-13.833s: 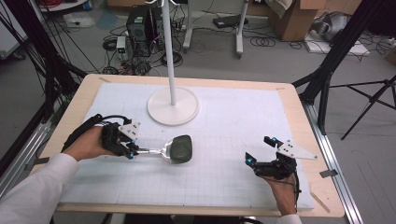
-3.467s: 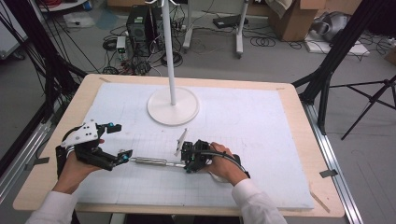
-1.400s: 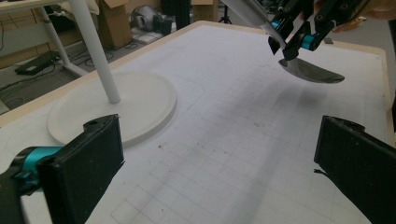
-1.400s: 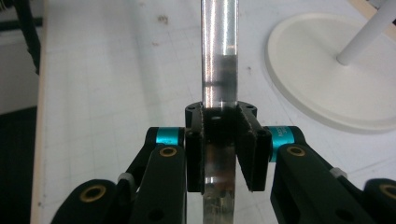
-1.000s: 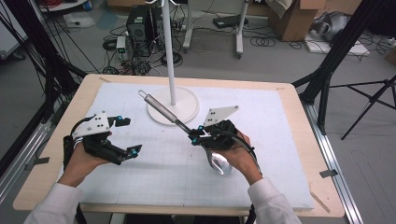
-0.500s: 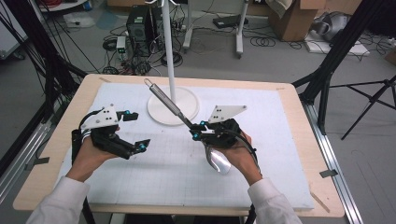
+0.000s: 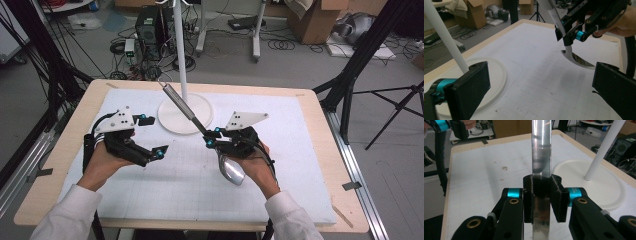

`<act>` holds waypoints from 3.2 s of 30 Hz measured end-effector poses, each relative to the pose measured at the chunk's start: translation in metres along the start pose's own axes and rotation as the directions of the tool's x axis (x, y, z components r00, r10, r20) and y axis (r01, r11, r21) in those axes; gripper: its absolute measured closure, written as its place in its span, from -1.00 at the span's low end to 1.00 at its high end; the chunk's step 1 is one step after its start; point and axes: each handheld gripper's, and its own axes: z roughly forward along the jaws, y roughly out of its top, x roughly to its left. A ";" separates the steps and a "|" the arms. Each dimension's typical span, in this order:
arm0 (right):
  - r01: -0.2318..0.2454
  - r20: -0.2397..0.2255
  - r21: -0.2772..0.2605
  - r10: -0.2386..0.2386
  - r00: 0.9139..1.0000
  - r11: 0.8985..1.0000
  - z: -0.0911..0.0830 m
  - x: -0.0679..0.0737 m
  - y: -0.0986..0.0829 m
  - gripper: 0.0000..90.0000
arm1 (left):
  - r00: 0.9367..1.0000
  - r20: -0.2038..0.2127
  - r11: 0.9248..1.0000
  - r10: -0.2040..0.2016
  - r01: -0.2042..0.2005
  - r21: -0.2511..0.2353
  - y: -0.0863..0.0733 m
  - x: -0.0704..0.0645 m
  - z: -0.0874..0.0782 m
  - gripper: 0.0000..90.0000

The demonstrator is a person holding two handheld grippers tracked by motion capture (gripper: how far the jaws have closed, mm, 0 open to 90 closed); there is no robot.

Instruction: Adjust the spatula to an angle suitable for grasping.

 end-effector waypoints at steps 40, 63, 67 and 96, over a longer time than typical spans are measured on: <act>-0.001 0.010 -0.018 0.001 1.000 1.000 0.002 0.004 -0.004 0.66 | 0.997 0.021 0.997 -0.071 0.071 -0.025 0.039 -0.012 0.040 -0.47; -0.006 0.011 -0.037 0.007 1.000 0.999 0.001 0.005 -0.003 0.66 | 0.997 0.035 0.997 -0.074 0.075 -0.025 0.045 -0.016 0.050 -0.02; -0.007 0.010 -0.033 0.007 1.000 0.999 0.002 0.006 -0.003 0.66 | 0.997 0.025 0.997 -0.071 0.072 -0.022 0.045 -0.017 0.051 0.03; 0.001 -0.010 -0.020 -0.001 1.000 1.000 0.007 0.011 0.000 0.66 | 0.996 -0.004 0.995 -0.093 0.093 -0.024 0.049 -0.017 0.046 0.44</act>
